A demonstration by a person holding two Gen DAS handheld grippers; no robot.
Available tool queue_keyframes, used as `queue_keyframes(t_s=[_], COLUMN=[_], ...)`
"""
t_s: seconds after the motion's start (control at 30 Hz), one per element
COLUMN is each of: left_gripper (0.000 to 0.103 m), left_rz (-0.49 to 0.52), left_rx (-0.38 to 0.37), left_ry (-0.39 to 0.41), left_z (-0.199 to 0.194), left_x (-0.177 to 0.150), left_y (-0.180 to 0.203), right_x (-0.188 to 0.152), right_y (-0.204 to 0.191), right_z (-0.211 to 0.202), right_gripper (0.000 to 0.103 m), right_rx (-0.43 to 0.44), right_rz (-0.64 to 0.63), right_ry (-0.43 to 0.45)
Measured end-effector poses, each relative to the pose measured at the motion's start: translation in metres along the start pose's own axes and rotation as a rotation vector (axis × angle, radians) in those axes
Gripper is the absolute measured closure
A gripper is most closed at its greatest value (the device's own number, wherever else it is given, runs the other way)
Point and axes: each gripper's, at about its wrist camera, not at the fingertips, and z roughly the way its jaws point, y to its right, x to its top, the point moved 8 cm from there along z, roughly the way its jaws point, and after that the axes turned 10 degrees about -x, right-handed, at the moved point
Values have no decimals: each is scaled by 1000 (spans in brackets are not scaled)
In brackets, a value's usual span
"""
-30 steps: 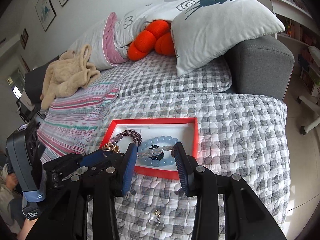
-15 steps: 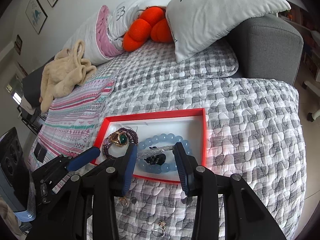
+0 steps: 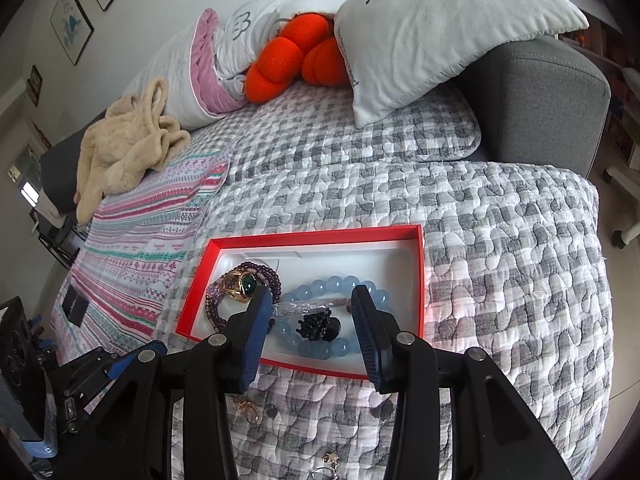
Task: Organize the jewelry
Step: 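Open the left tool over the garnet bracelet while the right tool releases the pearl earring in the box, then move the right tool to the silver ring on the quilt and grasp it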
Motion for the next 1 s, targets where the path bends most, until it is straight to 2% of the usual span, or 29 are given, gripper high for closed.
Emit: queue_keyframes(t_s=[0.27, 0.47, 0.67, 1.0], left_gripper=[43, 36, 31, 31], left_rz=[-5, 17, 20, 100], left_rx=[-3, 12, 21, 29], left_ry=[-46, -83, -111, -97], left_z=[-2, -2, 0, -2], left_x=[-17, -36, -57, -74], left_y=[2, 4, 2, 7], right_x=[-12, -41, -85, -137], right_y=[5, 8, 8, 0], right_z=[-26, -36, -26, -27], right_gripper=[49, 39, 38, 38], right_rx=[-17, -72, -155, -134], right_rz=[-7, -70, -211, -386], right_ry=[17, 17, -27, -50])
